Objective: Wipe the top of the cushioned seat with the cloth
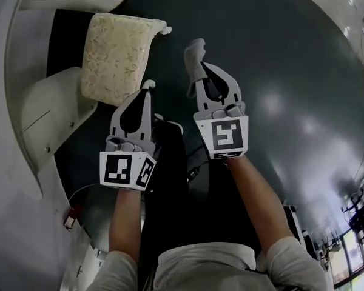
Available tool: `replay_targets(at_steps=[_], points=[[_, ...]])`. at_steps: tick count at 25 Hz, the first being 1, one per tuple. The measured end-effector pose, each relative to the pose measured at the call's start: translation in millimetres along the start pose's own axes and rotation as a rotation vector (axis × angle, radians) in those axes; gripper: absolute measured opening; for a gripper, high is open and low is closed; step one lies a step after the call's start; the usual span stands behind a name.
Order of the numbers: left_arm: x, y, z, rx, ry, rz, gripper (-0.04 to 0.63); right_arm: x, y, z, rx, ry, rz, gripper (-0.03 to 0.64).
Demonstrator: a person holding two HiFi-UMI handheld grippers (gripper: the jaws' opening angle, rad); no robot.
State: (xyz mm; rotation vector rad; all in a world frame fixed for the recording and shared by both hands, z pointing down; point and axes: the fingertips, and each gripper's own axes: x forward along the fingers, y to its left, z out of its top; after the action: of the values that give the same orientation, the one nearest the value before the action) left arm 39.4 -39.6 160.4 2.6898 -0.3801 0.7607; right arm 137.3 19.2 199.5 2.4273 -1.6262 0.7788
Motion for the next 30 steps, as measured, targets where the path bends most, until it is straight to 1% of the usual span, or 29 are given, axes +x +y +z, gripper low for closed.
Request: replay_targets(at_steps=[2,4,6,8,9,12,13,14,17,19,21,22,23,25,26,27,30], points=[[4,13,-13,-0.03,-0.005,0.025,0.014,11,5,-19,0.0,0.016,0.011,0.014],[6,26,-21,-0.05,-0.016,0.052,0.014,20,11,-29,-0.007,0.014,0.027,0.014],[9,35,-28,-0.035,-0.019,0.063,0.014,30,17,-35,-0.011,0.002,0.043,0.014],[16,43,-35,0.01,-0.014,0.065,0.014,43,23,-41,-0.016,-0.017,0.053,0.014],[21,48,-37,0.046,-0.012,0.066,0.014,52,24,-44,-0.019,-0.031,0.053,0.014],[41,60,-43,0.2,0.0,0.052,0.014,82,24,-56,-0.033,-0.086,0.036,0.014],[49,65,-45,0.241,0.007,0.045,0.014,92,24,-59,-0.04,-0.106,0.033,0.014],[57,69,-48,0.265,0.016,0.039,0.014,100,24,-63,-0.041,-0.124,0.031,0.014],[81,82,-56,0.309,0.021,0.032,0.014,124,19,-76,0.0,-0.17,0.016,0.014],[97,88,-60,0.352,-0.005,0.024,0.014,142,13,-83,0.052,-0.203,0.009,0.014],[109,92,-65,0.361,-0.041,-0.005,0.014,161,12,-94,0.09,-0.205,0.009,0.014],[113,96,-71,0.36,-0.037,-0.023,0.014,170,14,-100,0.095,-0.199,0.01,0.014],[116,102,-80,0.359,-0.009,-0.032,0.014,179,16,-105,0.088,-0.192,0.011,0.014],[124,115,-91,0.384,0.04,-0.027,0.014,194,19,-116,0.055,-0.174,0.008,0.014],[131,120,-91,0.423,0.04,-0.022,0.014,200,20,-122,0.037,-0.16,0.004,0.014],[137,123,-89,0.478,0.031,-0.019,0.012,205,20,-128,0.021,-0.146,0.0,0.014],[158,132,-86,0.678,0.014,0.013,0.014,216,20,-142,-0.015,-0.135,0.005,0.014]])
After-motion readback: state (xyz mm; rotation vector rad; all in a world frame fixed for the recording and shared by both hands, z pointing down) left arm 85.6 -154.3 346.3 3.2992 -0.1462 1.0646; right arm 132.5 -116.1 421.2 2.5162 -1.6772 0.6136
